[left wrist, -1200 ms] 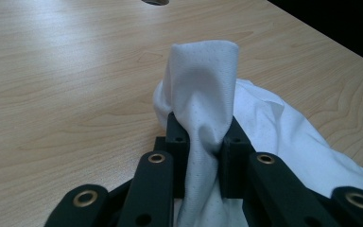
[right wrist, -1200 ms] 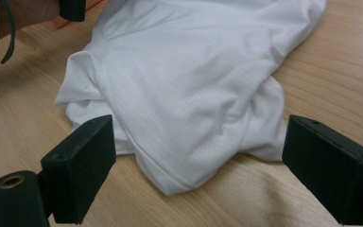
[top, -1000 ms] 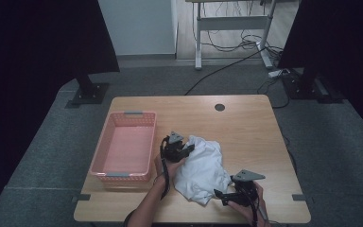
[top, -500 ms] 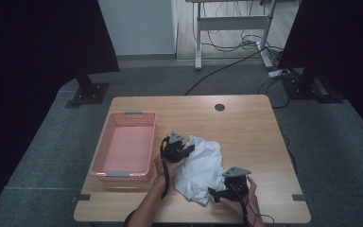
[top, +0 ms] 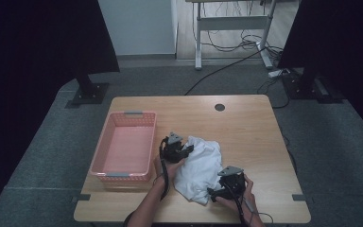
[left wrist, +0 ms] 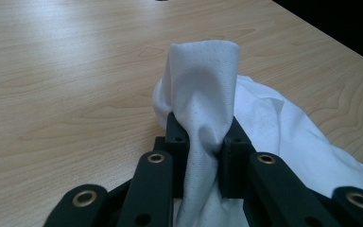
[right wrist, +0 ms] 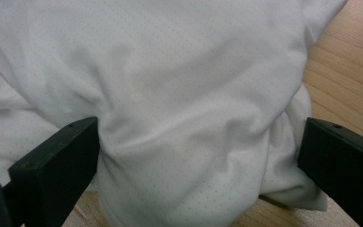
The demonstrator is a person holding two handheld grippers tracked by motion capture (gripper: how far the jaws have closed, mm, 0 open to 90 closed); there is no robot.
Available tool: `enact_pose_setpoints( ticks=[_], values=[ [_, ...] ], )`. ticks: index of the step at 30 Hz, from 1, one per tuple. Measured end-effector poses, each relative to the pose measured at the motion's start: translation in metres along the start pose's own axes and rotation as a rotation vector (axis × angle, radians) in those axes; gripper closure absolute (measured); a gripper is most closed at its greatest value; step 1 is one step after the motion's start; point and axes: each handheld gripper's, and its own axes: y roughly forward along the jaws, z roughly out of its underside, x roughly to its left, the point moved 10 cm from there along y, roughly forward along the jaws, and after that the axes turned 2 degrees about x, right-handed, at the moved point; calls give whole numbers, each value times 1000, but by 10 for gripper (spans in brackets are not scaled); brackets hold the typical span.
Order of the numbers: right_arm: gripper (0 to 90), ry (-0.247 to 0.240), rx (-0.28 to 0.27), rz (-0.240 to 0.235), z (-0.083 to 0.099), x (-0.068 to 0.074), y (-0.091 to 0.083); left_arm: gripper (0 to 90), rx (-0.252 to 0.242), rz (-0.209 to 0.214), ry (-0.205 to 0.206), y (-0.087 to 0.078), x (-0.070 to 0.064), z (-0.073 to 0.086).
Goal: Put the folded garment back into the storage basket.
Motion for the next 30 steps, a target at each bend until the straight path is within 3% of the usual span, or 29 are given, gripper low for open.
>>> enact_pose_setpoints(
  ticks=[4, 11, 30],
  values=[
    [98, -6, -32, -4, -1, 1, -2, 764, -3, 0, -9, 0, 0, 1],
    [332, -24, -93, -28, -2, 9, -7, 763, -9, -7, -11, 0, -3, -1],
    [694, 14, -155, -33, -5, 16, -7, 764, -29, -3, -28, -1, -6, -2]
  ],
)
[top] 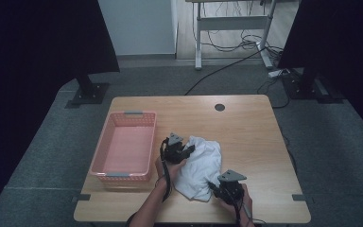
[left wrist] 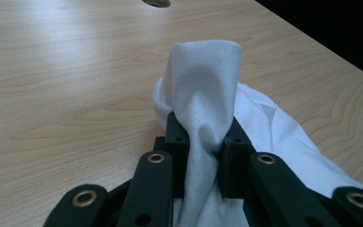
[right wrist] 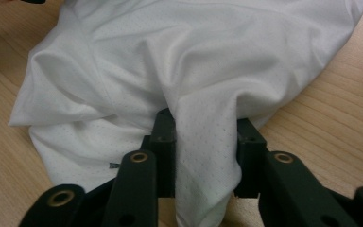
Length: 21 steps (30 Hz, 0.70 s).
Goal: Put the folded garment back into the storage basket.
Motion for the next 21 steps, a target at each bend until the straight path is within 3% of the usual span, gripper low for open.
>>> enact_pose_setpoints(
  ticks=[4, 9, 21],
  values=[
    [716, -5, -9, 14, -1, 2, 0, 764, -8, -10, 11, -1, -2, -1],
    [721, 29, -25, -10, -1, 2, -1, 764, -28, -4, 9, -4, -3, -7],
    [723, 19, -97, -36, -13, 8, -15, 764, -46, 11, -11, -9, -3, -11]
  ],
)
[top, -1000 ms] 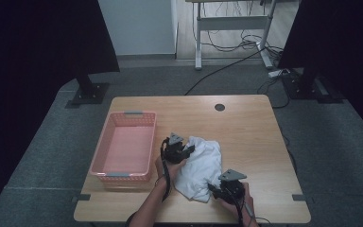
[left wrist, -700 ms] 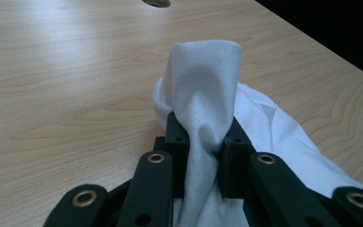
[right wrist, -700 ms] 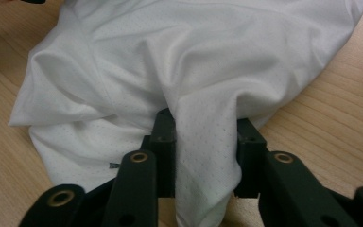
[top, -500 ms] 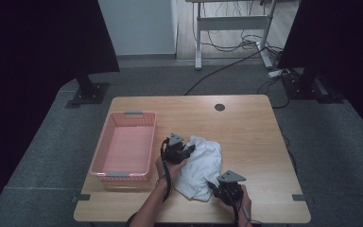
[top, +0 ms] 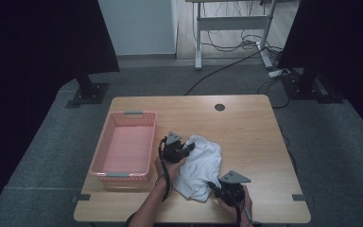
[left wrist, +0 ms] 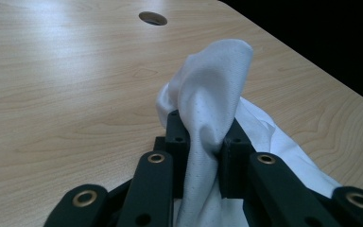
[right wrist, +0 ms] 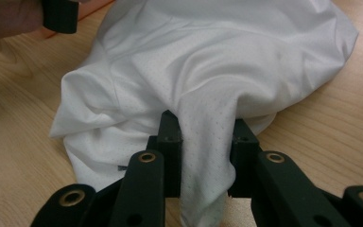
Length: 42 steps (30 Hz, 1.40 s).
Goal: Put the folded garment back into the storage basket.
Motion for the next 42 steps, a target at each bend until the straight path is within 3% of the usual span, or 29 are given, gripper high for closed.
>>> enact_pose_setpoints(
  ticks=[8, 20, 42],
  values=[
    [724, -7, -40, -7, -8, 3, -8, 765, -8, 5, 12, -2, -5, -5],
    [724, -10, -99, -12, -24, 3, -24, 765, -28, 20, -3, -5, -9, -14],
    [723, -28, -150, -13, -43, 5, -41, 765, -60, 30, -3, -15, -15, -31]
  ],
)
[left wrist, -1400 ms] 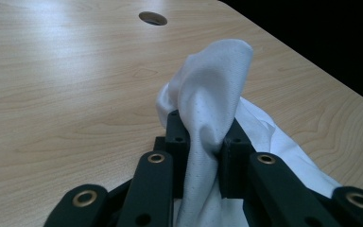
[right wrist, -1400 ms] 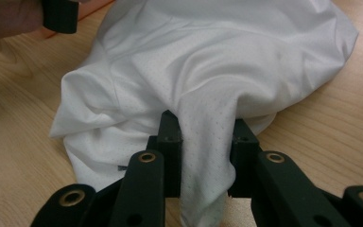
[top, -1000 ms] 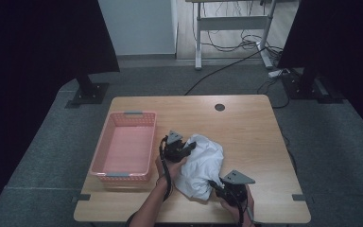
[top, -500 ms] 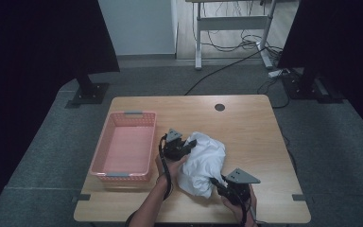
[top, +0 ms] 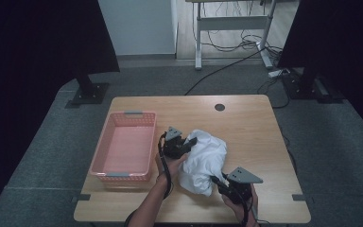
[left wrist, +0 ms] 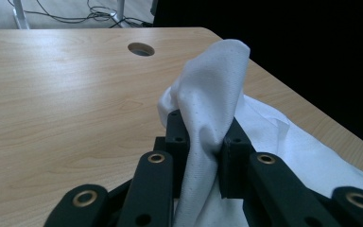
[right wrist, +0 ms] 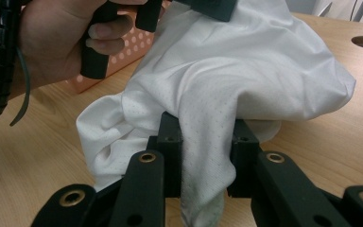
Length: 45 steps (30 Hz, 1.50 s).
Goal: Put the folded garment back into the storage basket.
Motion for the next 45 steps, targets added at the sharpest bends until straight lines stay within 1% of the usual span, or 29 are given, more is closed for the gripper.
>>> enact_pose_setpoints(
  ticks=[7, 24, 31, 45],
  values=[
    [722, -11, -7, -4, -6, 2, -2, 765, -9, 6, -6, -2, -2, -4],
    [723, -9, -43, 6, -22, 0, -10, 765, -35, 6, 1, -12, -5, -22],
    [722, -14, -57, 7, -30, 1, -12, 765, -45, 3, 9, -17, -4, -31],
    [722, -24, -81, 1, -47, 6, -12, 765, -69, -7, 13, -29, -1, -42]
  ],
)
